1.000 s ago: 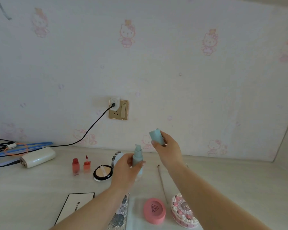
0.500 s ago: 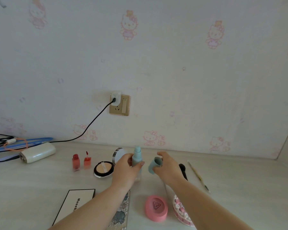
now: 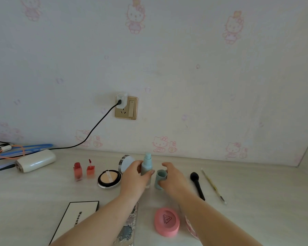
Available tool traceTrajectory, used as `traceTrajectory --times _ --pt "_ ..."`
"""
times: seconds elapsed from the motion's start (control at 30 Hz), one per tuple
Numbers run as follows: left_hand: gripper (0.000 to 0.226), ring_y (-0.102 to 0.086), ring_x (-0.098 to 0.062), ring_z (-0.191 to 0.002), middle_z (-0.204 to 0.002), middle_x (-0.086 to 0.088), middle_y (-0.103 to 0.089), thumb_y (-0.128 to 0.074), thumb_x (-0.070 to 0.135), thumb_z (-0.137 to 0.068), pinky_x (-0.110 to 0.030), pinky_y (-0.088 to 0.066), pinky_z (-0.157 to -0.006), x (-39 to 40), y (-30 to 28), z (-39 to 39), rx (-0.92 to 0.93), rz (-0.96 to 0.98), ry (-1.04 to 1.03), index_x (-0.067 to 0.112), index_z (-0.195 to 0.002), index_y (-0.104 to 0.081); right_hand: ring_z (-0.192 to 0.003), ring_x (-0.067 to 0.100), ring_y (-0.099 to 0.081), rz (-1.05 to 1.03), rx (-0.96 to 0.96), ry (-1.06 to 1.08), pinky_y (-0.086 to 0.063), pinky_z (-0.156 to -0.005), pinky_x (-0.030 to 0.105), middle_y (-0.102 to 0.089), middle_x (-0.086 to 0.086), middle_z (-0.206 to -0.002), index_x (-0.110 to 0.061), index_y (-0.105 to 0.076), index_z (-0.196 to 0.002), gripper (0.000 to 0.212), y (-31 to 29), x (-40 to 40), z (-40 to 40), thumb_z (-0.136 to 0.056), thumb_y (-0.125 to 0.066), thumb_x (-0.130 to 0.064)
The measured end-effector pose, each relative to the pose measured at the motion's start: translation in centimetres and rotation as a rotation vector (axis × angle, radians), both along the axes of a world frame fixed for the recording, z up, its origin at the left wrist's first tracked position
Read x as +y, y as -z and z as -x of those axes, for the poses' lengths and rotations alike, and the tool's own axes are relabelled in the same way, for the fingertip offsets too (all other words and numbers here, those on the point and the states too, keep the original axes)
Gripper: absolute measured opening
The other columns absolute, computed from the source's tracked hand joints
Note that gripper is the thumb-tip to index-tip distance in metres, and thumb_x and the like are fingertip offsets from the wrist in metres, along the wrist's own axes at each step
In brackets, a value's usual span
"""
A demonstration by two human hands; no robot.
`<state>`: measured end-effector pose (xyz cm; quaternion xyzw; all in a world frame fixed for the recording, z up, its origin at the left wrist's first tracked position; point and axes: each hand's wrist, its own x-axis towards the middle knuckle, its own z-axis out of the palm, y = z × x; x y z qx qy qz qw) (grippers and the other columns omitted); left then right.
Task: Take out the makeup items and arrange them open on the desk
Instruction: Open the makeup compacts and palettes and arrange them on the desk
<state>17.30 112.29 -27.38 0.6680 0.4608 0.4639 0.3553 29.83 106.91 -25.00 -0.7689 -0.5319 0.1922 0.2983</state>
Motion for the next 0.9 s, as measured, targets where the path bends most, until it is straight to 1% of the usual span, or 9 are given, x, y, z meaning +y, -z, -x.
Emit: traceTrajectory --times 0.13,0.23,0.33,0.43,0.5,0.67,0.77,0.83,0.9 --pt "0.035 -0.057 -0.007 -0.089 -0.085 0.024 -0.054 -0.076 0.022 -0.077 -0.016 -0.037 -0.069 0.1 0.2 0.0 0.012 0.004 0.014 0.020 -0.107 -0.059 -0.111 0.021 -0.054 -0.006 -0.038 -0.008 -0.045 -0.085 0.029 -0.050 0.004 -0.130 -0.025 -0.028 -0.142 0.068 0.7 0.4 0.1 -0.082 -0.057 -0.011" --pt "0.058 -0.055 -0.011 -0.107 -0.101 0.020 -0.055 -0.076 0.017 -0.076 -0.024 -0.039 -0.086 -0.1 0.2 0.0 -0.025 0.052 0.054 0.020 -0.128 -0.050 -0.113 0.022 -0.052 -0.020 -0.046 -0.014 -0.046 -0.089 0.032 -0.044 0.007 -0.133 -0.027 -0.018 -0.147 0.081 0.9 0.4 -0.1 -0.081 -0.064 -0.018" --pt "0.083 -0.047 -0.012 -0.120 -0.119 0.010 -0.048 -0.078 0.014 -0.074 -0.033 -0.039 -0.102 -0.7 0.0 0.4 -0.057 0.067 0.093 0.019 -0.143 -0.032 -0.108 0.018 -0.052 -0.107 -0.005 0.017 -0.045 -0.082 0.028 -0.039 0.005 -0.136 -0.029 -0.012 -0.148 0.086 0.6 -0.3 -0.8 -0.082 -0.066 -0.031" --pt "0.083 -0.049 -0.007 -0.111 -0.117 0.011 -0.040 -0.076 0.008 -0.074 -0.028 -0.041 -0.096 -2.2 -0.4 1.2 -0.130 0.001 0.050 0.024 -0.141 -0.030 -0.108 0.012 -0.051 -0.275 0.036 0.072 -0.040 -0.085 0.025 -0.035 0.002 -0.142 -0.030 -0.016 -0.147 0.071 0.0 -1.7 -2.3 -0.089 -0.057 -0.035" --pt "0.070 -0.050 0.001 -0.100 -0.109 0.013 -0.042 -0.072 0.003 -0.075 -0.020 -0.043 -0.090 -3.4 -0.6 2.1 -0.120 -0.216 0.016 0.031 -0.129 -0.038 -0.115 0.010 -0.049 -0.336 0.058 0.111 -0.041 -0.093 0.028 -0.036 0.001 -0.143 -0.031 -0.022 -0.145 0.062 -0.5 -3.0 -3.9 -0.092 -0.053 -0.030" --pt "0.035 -0.050 0.004 -0.095 -0.102 0.016 -0.053 -0.070 0.003 -0.078 -0.015 -0.042 -0.083 -5.3 -3.9 3.2 0.317 -0.765 0.269 0.018 -0.108 -0.063 -0.112 0.015 -0.052 -0.322 0.143 0.260 -0.038 -0.088 0.026 -0.045 0.005 -0.138 -0.023 -0.034 -0.141 0.051 -1.5 -5.2 -8.0 -0.093 -0.052 -0.023" --pt "0.029 -0.063 -0.014 -0.082 -0.093 0.002 -0.067 -0.073 -0.001 -0.072 -0.025 -0.051 -0.068 -5.5 -6.7 1.6 0.592 -1.055 0.458 0.014 -0.097 -0.071 -0.112 0.019 -0.053 -0.270 0.141 0.292 -0.037 -0.082 0.024 -0.048 0.006 -0.138 -0.020 -0.043 -0.136 0.041 -1.6 -5.7 -9.5 -0.095 -0.045 -0.016" --pt "0.026 -0.066 -0.024 -0.079 -0.088 -0.004 -0.069 -0.069 -0.002 -0.073 -0.030 -0.054 -0.064 -5.4 -7.7 -0.3 0.760 -1.165 0.579 0.011 -0.096 -0.072 -0.107 0.020 -0.054 -0.236 0.093 0.270 -0.037 -0.079 0.022 -0.050 0.007 -0.136 -0.018 -0.048 -0.132 0.038 -1.4 -5.9 -9.9 -0.096 -0.041 -0.011" --pt "0.027 -0.063 -0.028 -0.094 -0.099 -0.009 -0.068 -0.057 0.000 -0.084 -0.036 -0.052 -0.073 -5.0 -8.1 -2.4 0.936 -1.148 0.649 0.009 -0.106 -0.068 -0.113 0.020 -0.054 -0.192 0.034 0.229 -0.037 -0.083 0.021 -0.051 0.007 -0.135 -0.017 -0.052 -0.129 0.036 -1.2 -5.8 -9.9 -0.095 -0.042 -0.010"
